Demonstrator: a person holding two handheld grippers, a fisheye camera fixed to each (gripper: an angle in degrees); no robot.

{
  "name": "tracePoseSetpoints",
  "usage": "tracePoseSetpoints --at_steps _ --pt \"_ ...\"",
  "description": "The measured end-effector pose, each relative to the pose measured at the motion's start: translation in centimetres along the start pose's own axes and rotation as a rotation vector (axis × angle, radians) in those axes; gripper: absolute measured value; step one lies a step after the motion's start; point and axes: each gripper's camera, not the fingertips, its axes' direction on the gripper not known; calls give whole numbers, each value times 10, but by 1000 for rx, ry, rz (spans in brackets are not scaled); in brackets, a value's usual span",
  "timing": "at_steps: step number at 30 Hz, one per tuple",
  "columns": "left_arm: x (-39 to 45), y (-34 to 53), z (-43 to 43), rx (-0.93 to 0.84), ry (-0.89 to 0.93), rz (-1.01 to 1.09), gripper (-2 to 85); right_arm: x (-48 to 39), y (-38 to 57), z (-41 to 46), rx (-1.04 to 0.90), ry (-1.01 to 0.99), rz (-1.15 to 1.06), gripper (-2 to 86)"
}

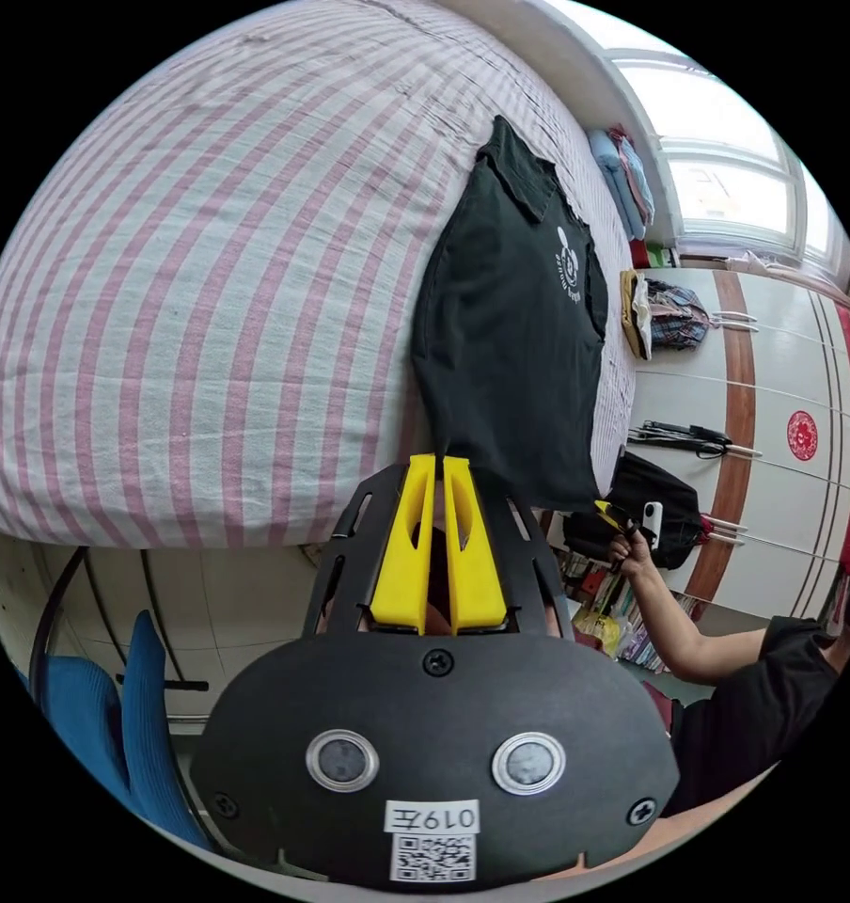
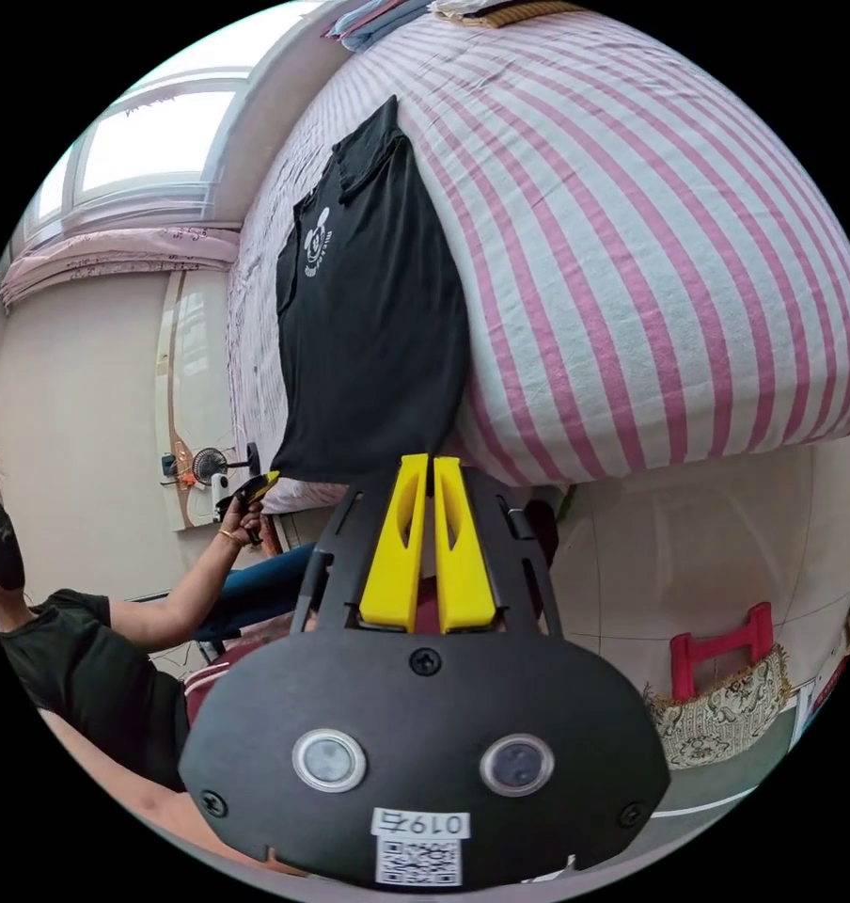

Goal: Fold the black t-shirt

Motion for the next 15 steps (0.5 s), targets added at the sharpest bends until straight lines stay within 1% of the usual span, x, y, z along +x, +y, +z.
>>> tracePoseSetpoints --at_steps 3,7,11,15 --pt "7 -14 0 38 66 15 6 -1 -23 -10 26 -95 11 -4" --pt "31 -42 -9 138 206 70 6 -11 -66 -26 87 -284 16 -5" --pt "51 -81 -13 249 321 81 8 -20 -114 -35 126 -421 29 -5" --pt "57 -124 -4 341 420 60 10 -15 -175 -43 238 -602 93 -4"
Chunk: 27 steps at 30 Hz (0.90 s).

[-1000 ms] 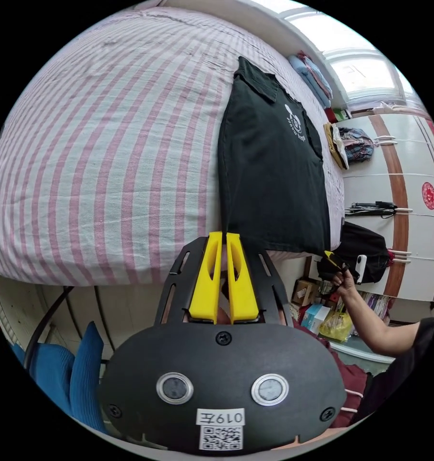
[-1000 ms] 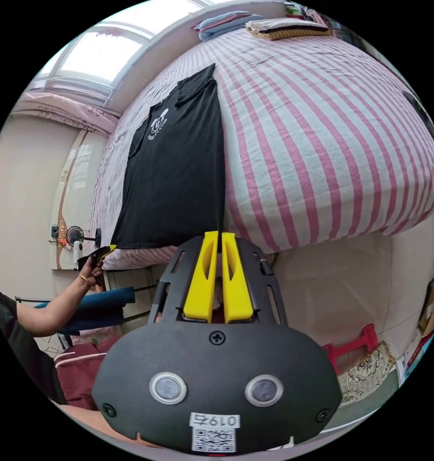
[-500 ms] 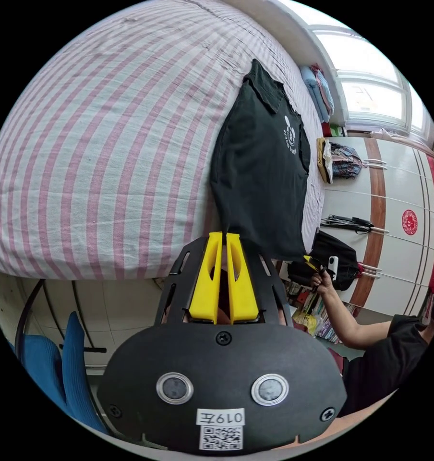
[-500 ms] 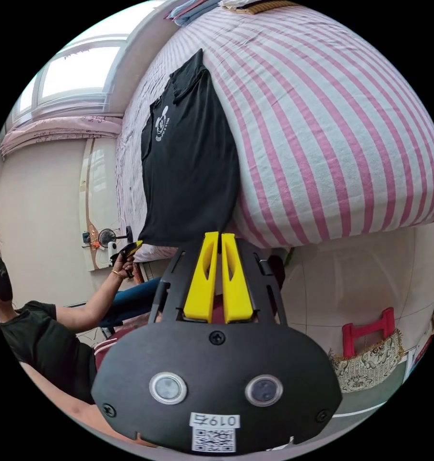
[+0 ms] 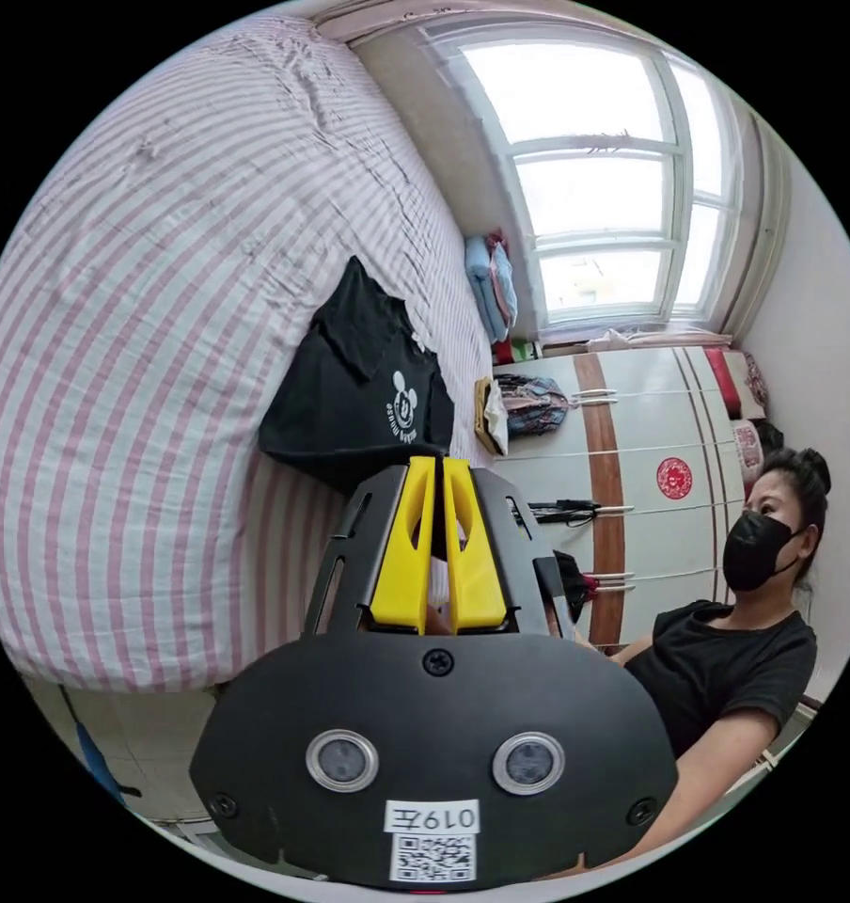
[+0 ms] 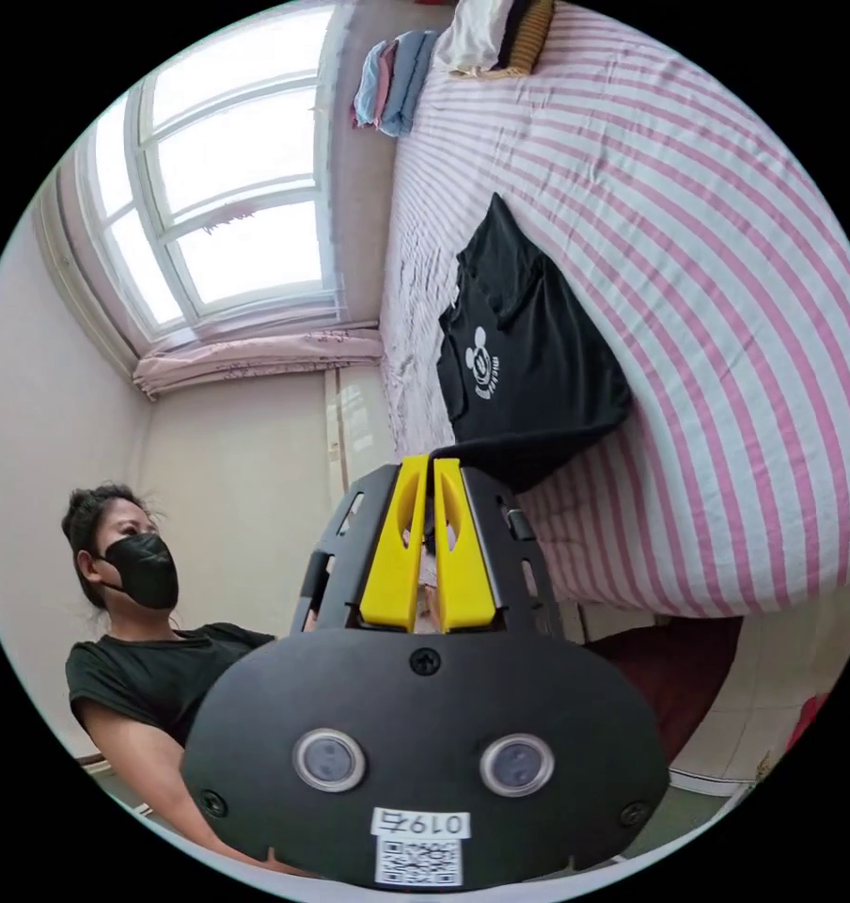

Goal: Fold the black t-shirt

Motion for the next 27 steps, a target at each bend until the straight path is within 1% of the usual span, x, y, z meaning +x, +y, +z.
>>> tracePoseSetpoints --at_steps 1,4,8,16,23,27 --pt "-4 -13 9 34 33 -17 11 0 -19 4 28 -37 5 -4" --pt "-15 -50 38 96 100 -47 12 -4 -67 22 50 -61 -12 -4" --pt "-28 -110 87 122 126 -71 11 -8 -127 48 80 -80 -32 -4" --pt "-55 -217 173 125 136 -164 13 -8 -251 109 126 -64 -5 -4" --pt "-72 -292 249 79 117 -222 12 0 -317 138 191 -60 53 -4" --pt "-85 -319 281 91 126 -287 12 3 -354 157 210 -55 91 -4"
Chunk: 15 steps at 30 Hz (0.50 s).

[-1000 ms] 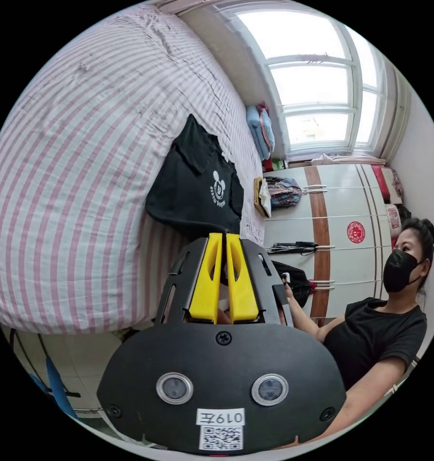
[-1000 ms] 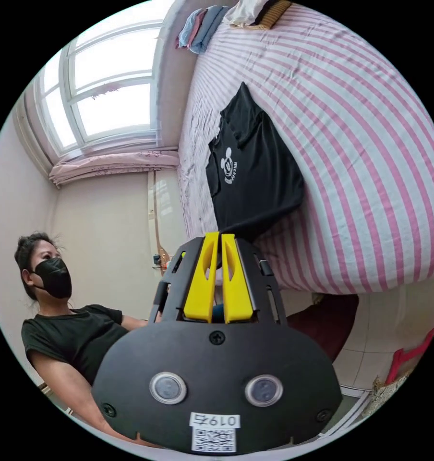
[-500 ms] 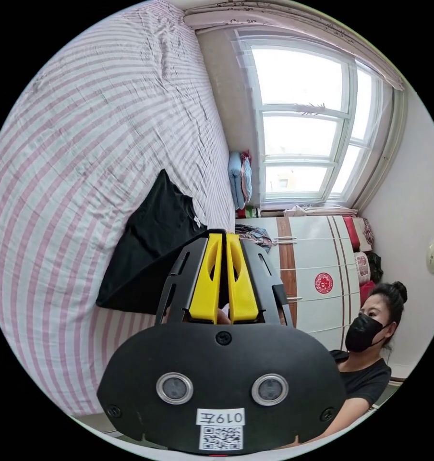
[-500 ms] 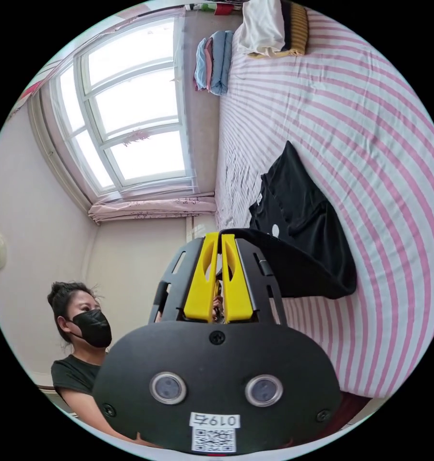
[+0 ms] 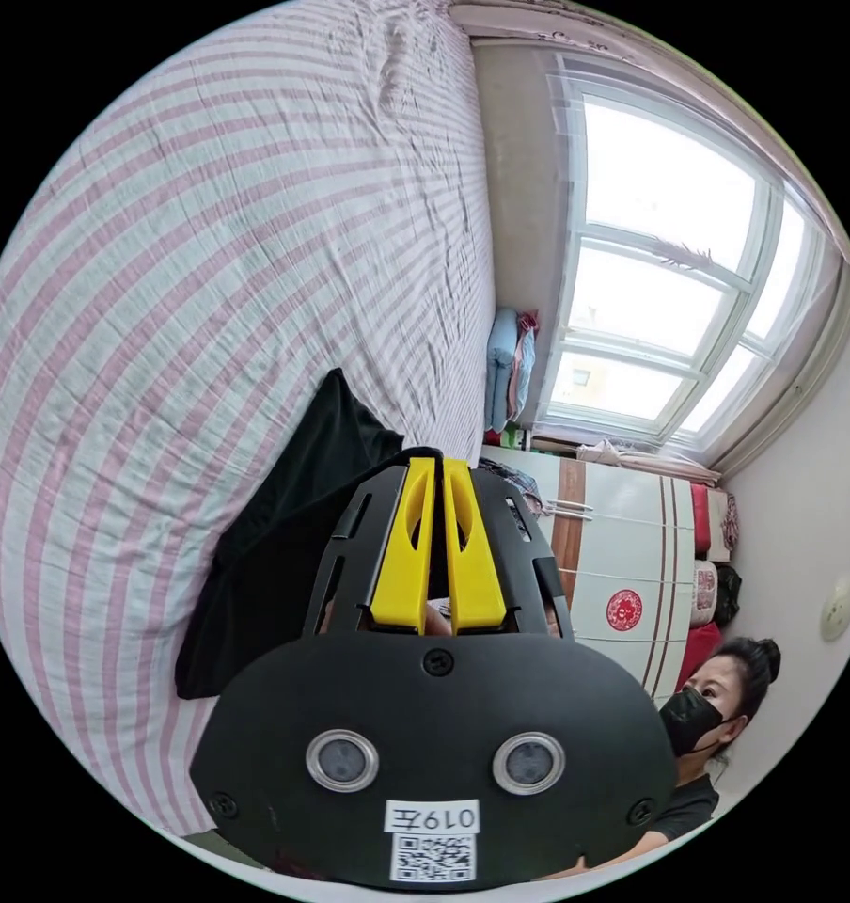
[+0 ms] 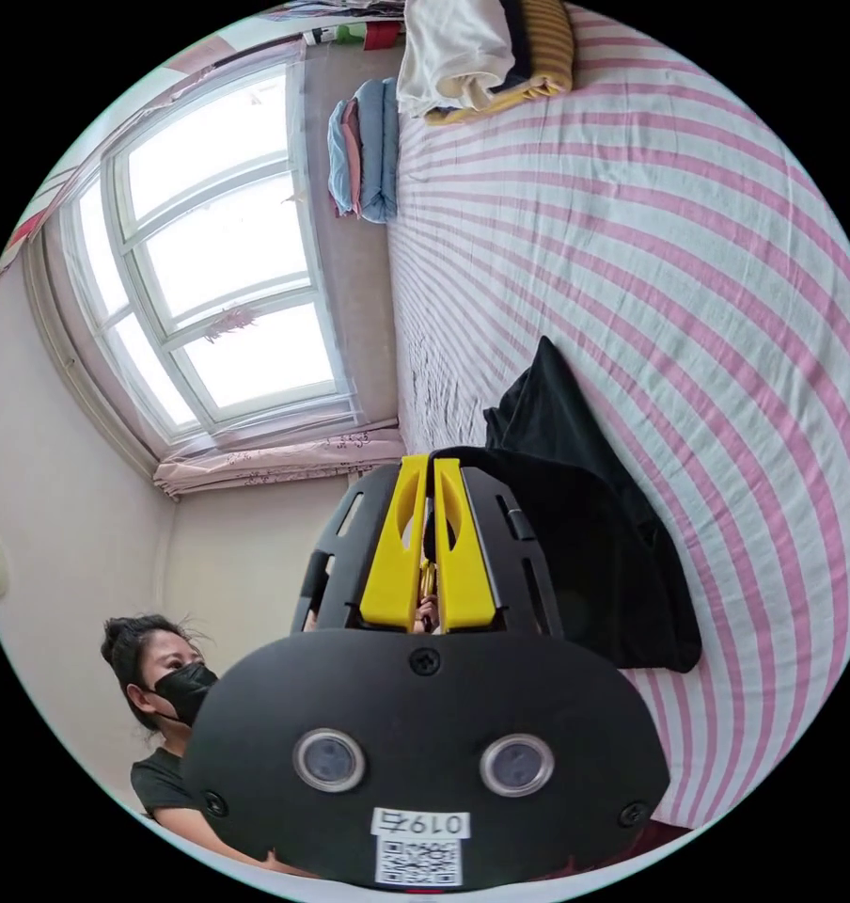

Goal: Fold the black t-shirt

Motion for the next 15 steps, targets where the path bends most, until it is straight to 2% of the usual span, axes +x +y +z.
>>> tracePoseSetpoints --at_steps 15 --pt "6 -87 112 34 -83 -118 13 -24 -101 74 62 85 81 -3"
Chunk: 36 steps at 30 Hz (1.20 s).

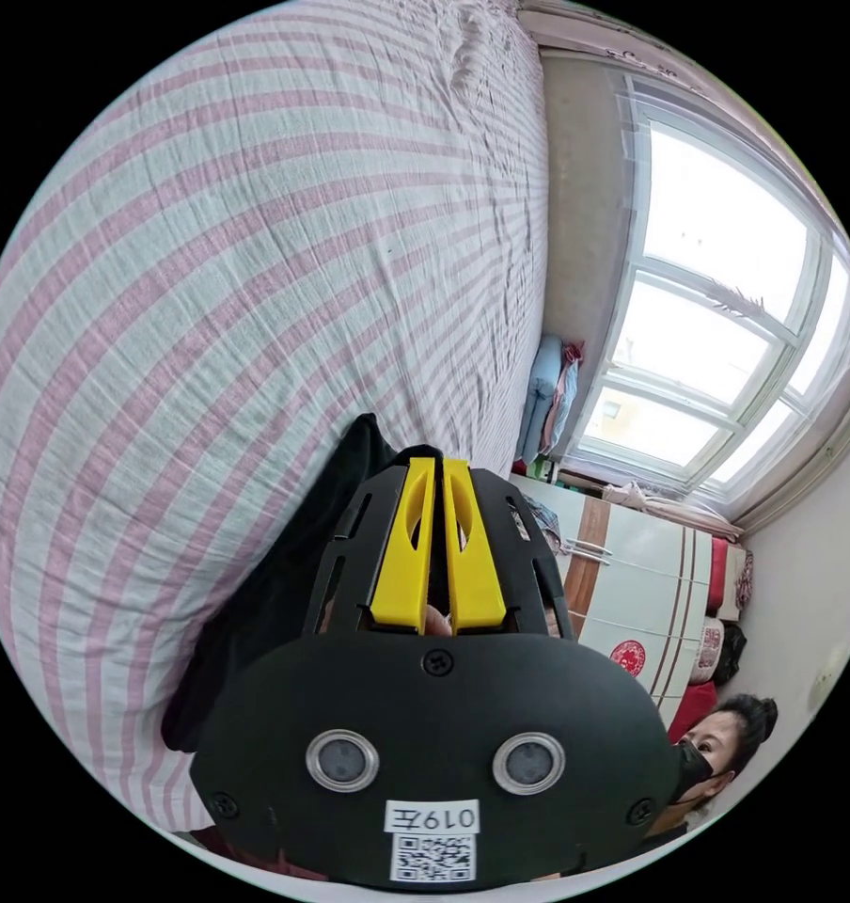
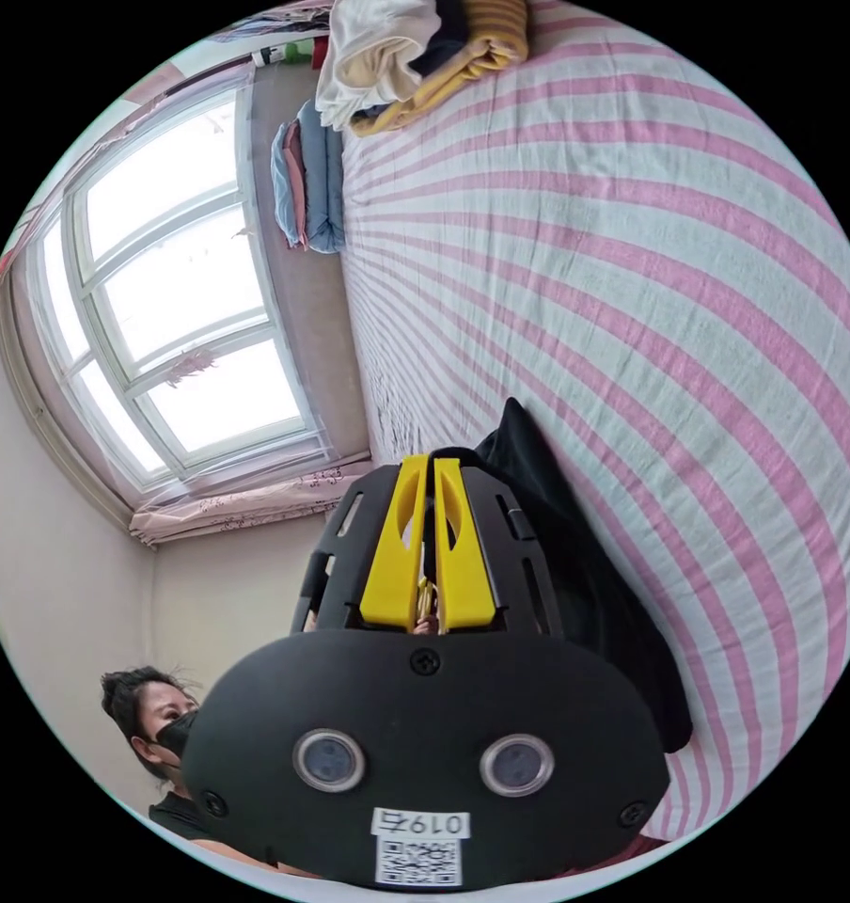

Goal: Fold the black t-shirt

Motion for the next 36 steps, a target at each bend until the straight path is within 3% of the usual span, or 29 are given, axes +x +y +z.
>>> tracePoseSetpoints --at_steps 9,15,19,29,33,36 --pt "22 -35 36 -26 -17 -28 22 -27 -25 16 51 57 24 14" --pt "52 -60 53 -82 -29 15 44 -57 -38 24 42 56 4 115" --pt "70 -75 52 -92 46 17 72 -83 -42 16 46 4 26 131" --pt "126 -96 29 -34 132 76 19 -141 -52 -8 23 -58 43 129" --pt "181 -87 61 -233 137 272 11 -176 -45 -7 10 -148 -63 95" --pt "228 -57 107 -432 -35 480 9 -199 -40 -6 17 -158 -81 75"
